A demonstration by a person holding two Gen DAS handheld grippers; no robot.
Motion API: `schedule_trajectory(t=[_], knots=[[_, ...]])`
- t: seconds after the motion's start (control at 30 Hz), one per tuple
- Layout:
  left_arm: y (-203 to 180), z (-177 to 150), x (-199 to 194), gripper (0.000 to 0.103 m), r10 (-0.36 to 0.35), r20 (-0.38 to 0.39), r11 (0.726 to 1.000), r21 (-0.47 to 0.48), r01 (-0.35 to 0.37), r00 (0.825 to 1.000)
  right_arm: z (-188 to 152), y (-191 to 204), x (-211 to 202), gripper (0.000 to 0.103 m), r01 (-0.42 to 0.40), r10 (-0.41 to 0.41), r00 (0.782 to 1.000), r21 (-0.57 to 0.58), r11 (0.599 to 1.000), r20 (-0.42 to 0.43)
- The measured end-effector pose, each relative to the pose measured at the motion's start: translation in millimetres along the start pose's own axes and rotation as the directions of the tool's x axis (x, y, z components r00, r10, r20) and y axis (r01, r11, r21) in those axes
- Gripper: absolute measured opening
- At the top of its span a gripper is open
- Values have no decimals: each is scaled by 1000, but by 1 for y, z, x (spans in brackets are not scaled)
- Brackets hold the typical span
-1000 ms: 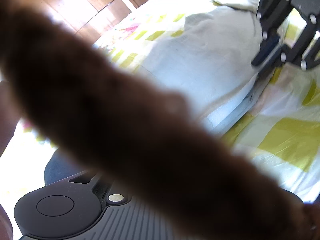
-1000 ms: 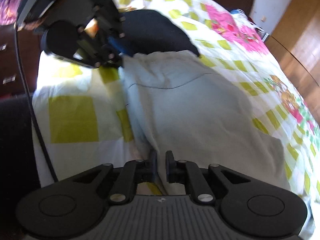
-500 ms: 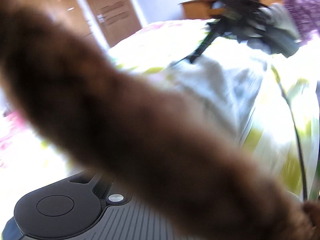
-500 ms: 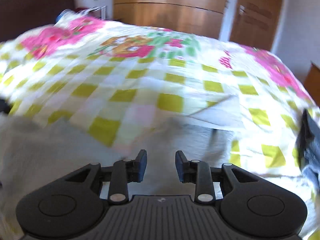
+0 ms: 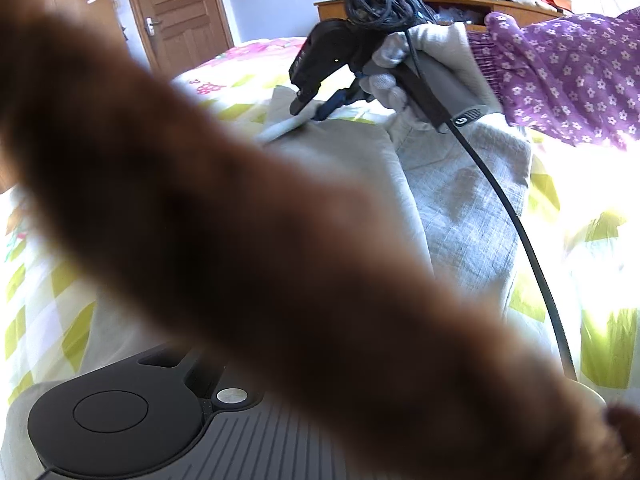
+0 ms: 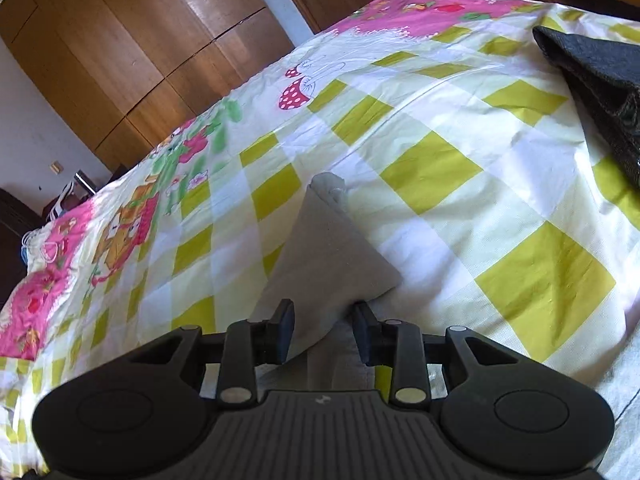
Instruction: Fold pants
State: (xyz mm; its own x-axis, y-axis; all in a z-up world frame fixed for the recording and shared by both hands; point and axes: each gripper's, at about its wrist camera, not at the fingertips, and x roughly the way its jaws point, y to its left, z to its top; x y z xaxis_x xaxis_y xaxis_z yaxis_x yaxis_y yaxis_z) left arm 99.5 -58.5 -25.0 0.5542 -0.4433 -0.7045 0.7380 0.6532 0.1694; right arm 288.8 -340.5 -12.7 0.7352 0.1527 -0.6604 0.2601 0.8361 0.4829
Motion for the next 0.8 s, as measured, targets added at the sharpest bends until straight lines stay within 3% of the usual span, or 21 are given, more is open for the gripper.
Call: schedule_trajectory(t=[0.03,0.2,0.33,0.47,0.63,0.8], knots=[[-1,1,1,17,2,-2,1000,-1,-2,1000,2,-2,0,22,6,-6,1000,16,1000,7],[-2,14,2,17,15,4,1000,5,-15,1000,17,-14,-25,19,-51,45,994,62,997,99],[-15,31,-6,17,10,43,999,51,-12,999,29,-32,-99,19,-101,89,974,47,994,211],[-38,46,-13,17,-33,94,994,104,23,995,23,-74,-178,19,-58,39,958,59,997,284],[-75,52,-2,17,-106,76,979,181,91,991,-13,-139,-206,19,88,-121,969,155,984,217],[-99,52,14,17,-143,23,965,224,134,989,-34,-178,-198,19,100,-149,973,258,961,178]])
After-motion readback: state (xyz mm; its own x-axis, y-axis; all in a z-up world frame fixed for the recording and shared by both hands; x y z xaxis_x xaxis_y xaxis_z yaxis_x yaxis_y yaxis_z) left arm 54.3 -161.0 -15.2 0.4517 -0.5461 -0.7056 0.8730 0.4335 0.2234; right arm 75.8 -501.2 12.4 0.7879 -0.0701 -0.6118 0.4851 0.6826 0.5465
